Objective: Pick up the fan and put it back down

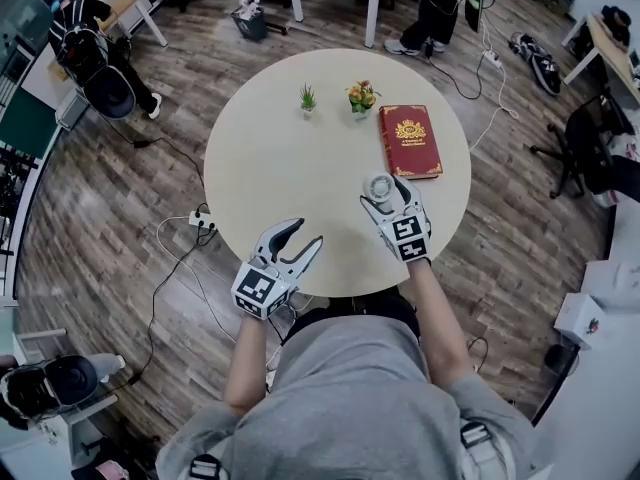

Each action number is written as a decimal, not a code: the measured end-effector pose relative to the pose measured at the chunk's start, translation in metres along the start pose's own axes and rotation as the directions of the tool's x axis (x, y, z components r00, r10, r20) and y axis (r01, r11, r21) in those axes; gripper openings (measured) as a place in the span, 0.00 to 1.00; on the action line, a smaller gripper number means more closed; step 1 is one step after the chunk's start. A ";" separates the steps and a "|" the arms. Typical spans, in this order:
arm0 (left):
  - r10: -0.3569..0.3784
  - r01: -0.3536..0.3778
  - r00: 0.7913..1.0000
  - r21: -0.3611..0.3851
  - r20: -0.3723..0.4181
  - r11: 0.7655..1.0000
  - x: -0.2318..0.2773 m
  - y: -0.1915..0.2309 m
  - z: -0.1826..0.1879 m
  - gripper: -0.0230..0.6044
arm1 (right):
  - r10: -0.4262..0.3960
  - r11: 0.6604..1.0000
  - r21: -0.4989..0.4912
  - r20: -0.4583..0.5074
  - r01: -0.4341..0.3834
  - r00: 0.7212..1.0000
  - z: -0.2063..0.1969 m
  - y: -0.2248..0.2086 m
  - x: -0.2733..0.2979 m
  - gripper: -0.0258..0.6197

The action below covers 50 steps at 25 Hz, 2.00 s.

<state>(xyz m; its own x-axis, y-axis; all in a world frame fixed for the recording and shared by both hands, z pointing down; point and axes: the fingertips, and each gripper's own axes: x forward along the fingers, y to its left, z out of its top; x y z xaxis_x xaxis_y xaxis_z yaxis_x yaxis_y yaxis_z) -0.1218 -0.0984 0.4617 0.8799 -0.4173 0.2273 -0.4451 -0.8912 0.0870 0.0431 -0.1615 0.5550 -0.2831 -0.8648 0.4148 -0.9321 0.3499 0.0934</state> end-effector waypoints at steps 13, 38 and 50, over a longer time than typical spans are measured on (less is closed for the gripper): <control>0.013 -0.013 1.000 0.030 0.005 0.999 -0.015 -0.003 0.008 0.37 | -0.024 1.000 -0.008 0.028 0.024 0.999 0.015 0.003 -0.009 0.62; 0.019 -0.019 1.000 0.026 -0.002 0.999 -0.002 0.002 0.009 0.37 | -0.029 1.000 -0.009 0.033 0.030 0.999 0.018 -0.014 -0.007 0.61; 0.029 -0.029 1.000 0.015 -0.001 0.999 0.006 0.012 0.010 0.37 | -0.017 1.000 -0.003 0.018 0.017 1.000 0.013 -0.016 0.003 0.61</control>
<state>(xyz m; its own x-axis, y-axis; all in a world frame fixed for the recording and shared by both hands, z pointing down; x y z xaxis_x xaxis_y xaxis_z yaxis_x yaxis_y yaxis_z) -0.1203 -0.1131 0.4542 0.8664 -0.4429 0.2307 -0.4681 -0.8812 0.0658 0.0548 -0.1742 0.5433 -0.2714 -0.8769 0.3968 -0.9361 0.3363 0.1027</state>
